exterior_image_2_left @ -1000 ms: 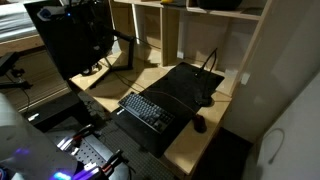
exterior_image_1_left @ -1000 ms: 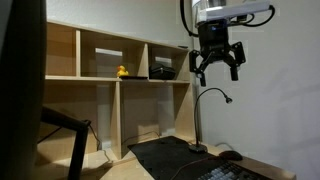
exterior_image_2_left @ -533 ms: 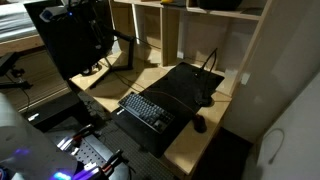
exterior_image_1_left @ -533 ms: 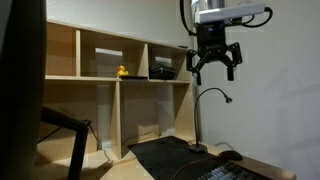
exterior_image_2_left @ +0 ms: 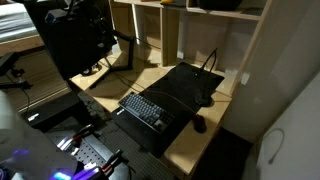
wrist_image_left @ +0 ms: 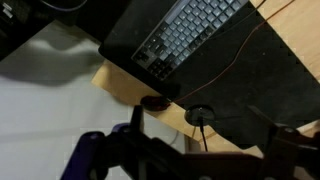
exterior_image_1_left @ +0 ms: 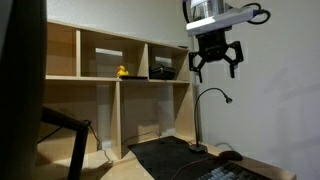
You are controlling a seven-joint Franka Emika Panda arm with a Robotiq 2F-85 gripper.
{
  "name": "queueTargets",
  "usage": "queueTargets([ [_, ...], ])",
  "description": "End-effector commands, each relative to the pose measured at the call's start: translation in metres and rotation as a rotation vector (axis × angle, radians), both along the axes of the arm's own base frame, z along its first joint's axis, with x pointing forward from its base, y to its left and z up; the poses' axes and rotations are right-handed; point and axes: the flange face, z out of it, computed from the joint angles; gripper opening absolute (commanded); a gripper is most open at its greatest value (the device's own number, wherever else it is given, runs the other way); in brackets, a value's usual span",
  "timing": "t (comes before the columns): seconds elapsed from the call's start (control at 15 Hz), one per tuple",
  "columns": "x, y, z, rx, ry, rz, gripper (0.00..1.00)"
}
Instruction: Move the lamp to the left side of the desk
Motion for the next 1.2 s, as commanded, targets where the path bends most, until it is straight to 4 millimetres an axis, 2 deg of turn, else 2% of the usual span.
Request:
queueTargets([
  [0.0,0.0009,-0.0002,0.0012,0.007,-0.024,-0.05,1.0],
  [1.13,0.0006,0.0019,0.0009,0.01,-0.031,-0.058,1.0],
])
